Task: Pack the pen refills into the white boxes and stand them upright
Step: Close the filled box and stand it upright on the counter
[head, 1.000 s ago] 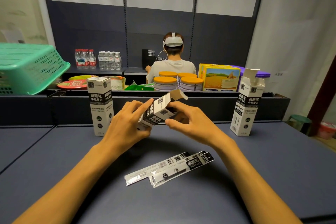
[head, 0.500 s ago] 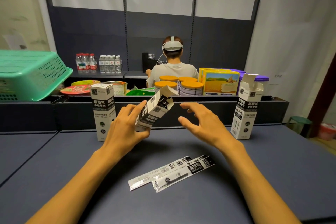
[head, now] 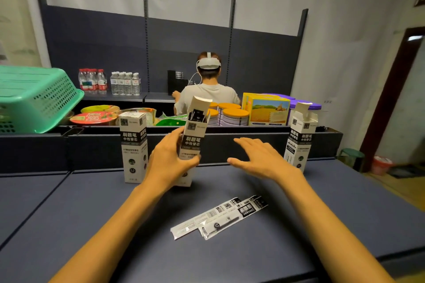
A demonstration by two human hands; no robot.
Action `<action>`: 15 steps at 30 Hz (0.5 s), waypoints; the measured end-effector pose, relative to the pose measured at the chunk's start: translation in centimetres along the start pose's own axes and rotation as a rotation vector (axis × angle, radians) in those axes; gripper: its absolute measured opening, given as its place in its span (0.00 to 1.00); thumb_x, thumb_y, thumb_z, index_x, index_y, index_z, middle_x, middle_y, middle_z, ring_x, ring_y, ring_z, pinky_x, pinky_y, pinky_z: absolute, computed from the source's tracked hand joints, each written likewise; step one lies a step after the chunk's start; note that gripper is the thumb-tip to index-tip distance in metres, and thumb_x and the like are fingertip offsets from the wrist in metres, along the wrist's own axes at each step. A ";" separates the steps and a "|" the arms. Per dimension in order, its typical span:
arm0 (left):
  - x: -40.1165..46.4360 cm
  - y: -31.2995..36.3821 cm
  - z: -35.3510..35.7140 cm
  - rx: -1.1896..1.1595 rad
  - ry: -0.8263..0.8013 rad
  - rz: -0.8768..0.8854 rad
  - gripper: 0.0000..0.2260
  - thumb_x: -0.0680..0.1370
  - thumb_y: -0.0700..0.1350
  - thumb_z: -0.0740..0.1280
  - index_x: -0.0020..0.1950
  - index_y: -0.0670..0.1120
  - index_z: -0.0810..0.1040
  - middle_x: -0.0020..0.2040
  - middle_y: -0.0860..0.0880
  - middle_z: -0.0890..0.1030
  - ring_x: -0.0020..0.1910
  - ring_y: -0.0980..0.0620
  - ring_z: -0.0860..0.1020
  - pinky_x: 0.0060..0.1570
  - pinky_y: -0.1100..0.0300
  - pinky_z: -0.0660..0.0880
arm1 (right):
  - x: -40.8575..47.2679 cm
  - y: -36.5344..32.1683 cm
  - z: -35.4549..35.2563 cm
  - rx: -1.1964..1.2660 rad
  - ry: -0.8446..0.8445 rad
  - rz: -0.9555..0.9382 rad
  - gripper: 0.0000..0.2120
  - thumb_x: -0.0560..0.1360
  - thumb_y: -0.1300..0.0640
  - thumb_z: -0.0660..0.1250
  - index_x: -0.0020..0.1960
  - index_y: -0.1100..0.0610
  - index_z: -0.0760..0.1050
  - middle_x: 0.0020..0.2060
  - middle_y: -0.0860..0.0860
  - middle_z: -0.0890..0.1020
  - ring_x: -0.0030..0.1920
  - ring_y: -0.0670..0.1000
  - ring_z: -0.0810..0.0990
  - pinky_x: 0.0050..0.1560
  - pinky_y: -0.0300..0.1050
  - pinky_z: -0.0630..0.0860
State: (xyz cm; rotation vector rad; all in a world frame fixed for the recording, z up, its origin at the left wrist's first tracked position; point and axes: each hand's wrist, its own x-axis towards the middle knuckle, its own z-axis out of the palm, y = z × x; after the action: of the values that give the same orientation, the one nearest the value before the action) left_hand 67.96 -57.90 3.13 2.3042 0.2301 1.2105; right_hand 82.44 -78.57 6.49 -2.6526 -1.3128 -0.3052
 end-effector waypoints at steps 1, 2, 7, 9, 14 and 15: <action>0.1 0.2 0.1 -0.017 -0.011 -0.018 0.33 0.66 0.51 0.77 0.69 0.53 0.69 0.58 0.54 0.79 0.55 0.56 0.77 0.55 0.55 0.77 | 0.0 0.0 -0.1 -0.005 -0.001 0.004 0.36 0.76 0.32 0.56 0.78 0.49 0.54 0.76 0.50 0.61 0.74 0.52 0.60 0.72 0.53 0.58; 0.2 0.4 0.2 -0.033 -0.021 -0.037 0.33 0.66 0.51 0.77 0.68 0.54 0.69 0.57 0.54 0.79 0.55 0.56 0.78 0.55 0.55 0.77 | 0.1 0.0 -0.1 -0.009 -0.005 0.008 0.36 0.76 0.32 0.56 0.78 0.50 0.54 0.76 0.50 0.61 0.74 0.52 0.60 0.71 0.54 0.59; 0.3 0.9 1.5 -0.076 -0.049 -0.102 0.30 0.66 0.50 0.77 0.66 0.52 0.70 0.58 0.54 0.79 0.56 0.56 0.78 0.56 0.57 0.77 | 0.9 0.0 0.5 -0.017 -0.019 0.023 0.36 0.76 0.33 0.58 0.77 0.50 0.56 0.75 0.50 0.63 0.74 0.53 0.61 0.71 0.55 0.61; 0.6 1.0 2.4 -0.097 -0.059 -0.134 0.30 0.67 0.49 0.77 0.66 0.51 0.69 0.59 0.52 0.79 0.58 0.54 0.77 0.57 0.57 0.76 | 1.3 0.2 0.7 0.003 -0.015 0.028 0.36 0.75 0.33 0.58 0.77 0.50 0.56 0.75 0.51 0.64 0.73 0.53 0.62 0.71 0.54 0.62; 2.0 1.9 4.4 -0.100 -0.077 -0.187 0.30 0.68 0.47 0.77 0.65 0.50 0.68 0.61 0.50 0.78 0.60 0.52 0.77 0.58 0.55 0.76 | 2.2 1.3 0.5 0.067 0.007 0.011 0.35 0.76 0.34 0.59 0.76 0.50 0.58 0.74 0.51 0.66 0.73 0.53 0.63 0.70 0.54 0.63; 2.3 2.0 4.8 -0.102 -0.079 -0.201 0.30 0.67 0.47 0.77 0.65 0.49 0.68 0.61 0.50 0.78 0.60 0.51 0.77 0.58 0.54 0.76 | 2.4 1.6 0.4 0.065 0.019 0.006 0.35 0.75 0.34 0.59 0.76 0.50 0.59 0.73 0.51 0.66 0.73 0.53 0.64 0.70 0.54 0.63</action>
State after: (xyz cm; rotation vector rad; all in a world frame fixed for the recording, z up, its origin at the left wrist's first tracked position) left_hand 73.00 -60.49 3.55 2.1780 0.3539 1.0060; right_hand 85.17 -77.65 6.63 -2.5933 -1.2870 -0.2817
